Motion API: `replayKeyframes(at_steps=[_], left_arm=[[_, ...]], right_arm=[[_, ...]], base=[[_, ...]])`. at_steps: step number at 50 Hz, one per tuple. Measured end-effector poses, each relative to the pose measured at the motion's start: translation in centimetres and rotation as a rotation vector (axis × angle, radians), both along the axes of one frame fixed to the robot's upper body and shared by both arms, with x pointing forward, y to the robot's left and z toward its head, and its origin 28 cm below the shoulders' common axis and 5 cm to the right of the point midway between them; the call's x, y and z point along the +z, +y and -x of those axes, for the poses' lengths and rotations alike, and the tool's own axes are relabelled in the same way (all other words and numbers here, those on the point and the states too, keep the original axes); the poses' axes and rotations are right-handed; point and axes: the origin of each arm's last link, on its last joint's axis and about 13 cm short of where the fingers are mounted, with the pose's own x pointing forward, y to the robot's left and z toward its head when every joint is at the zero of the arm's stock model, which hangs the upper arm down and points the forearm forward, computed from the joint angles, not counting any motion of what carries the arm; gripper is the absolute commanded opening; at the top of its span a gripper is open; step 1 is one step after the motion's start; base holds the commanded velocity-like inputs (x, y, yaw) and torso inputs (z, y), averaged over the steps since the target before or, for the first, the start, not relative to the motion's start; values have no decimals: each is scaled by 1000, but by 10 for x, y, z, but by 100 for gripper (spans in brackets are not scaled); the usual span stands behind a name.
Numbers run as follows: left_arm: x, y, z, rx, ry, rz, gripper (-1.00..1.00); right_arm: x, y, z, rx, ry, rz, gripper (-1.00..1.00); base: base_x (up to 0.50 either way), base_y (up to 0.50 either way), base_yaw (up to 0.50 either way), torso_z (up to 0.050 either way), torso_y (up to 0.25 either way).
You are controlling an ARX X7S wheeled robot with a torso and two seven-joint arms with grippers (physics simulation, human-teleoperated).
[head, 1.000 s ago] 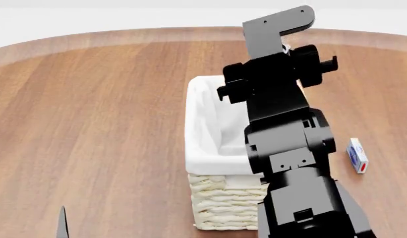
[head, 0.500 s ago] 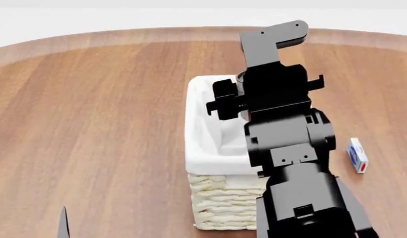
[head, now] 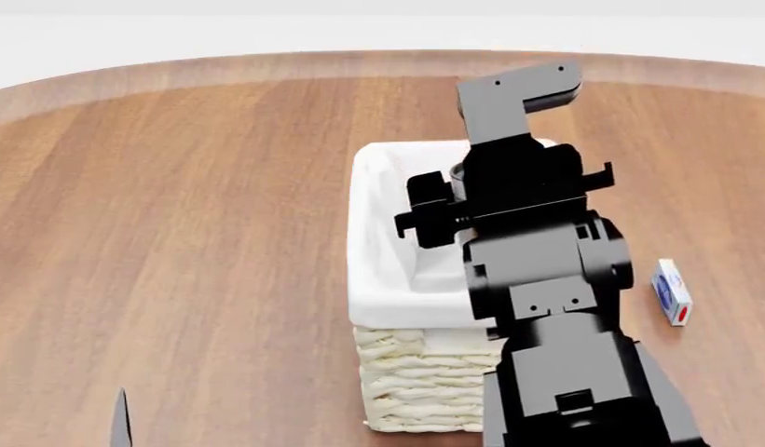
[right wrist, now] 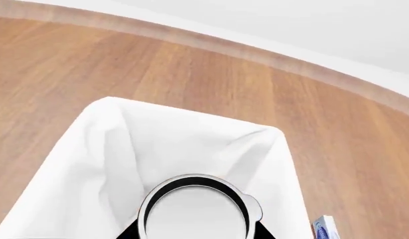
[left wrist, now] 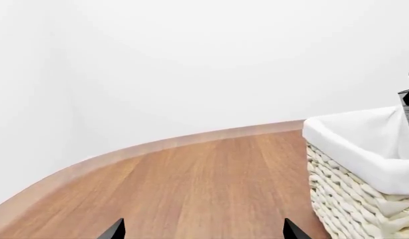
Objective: Pick up the alphabet soup and put it in the basket.
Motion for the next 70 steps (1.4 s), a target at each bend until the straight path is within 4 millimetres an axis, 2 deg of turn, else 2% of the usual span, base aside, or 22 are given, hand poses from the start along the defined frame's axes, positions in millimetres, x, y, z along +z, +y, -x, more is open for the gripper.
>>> replayKeyframes(at_steps=[11, 58, 59, 70], left_arm=[[0, 0, 0, -1, 0, 1, 100], [-1, 0, 0, 2, 3, -1, 100], [-1, 0, 0, 1, 3, -1, 100], [-1, 0, -1, 0, 5, -1, 100]], right_arm=[[1, 3, 0, 29, 4, -17, -100], [-27, 4, 7, 27, 78, -13, -100], [-28, 4, 7, 25, 78, -13, 100], [-25, 2, 6, 18, 60, 2, 100]], base=[[0, 0, 0, 0, 1], [0, 0, 0, 0, 0], [0, 0, 0, 0, 0], [0, 0, 0, 0, 1]])
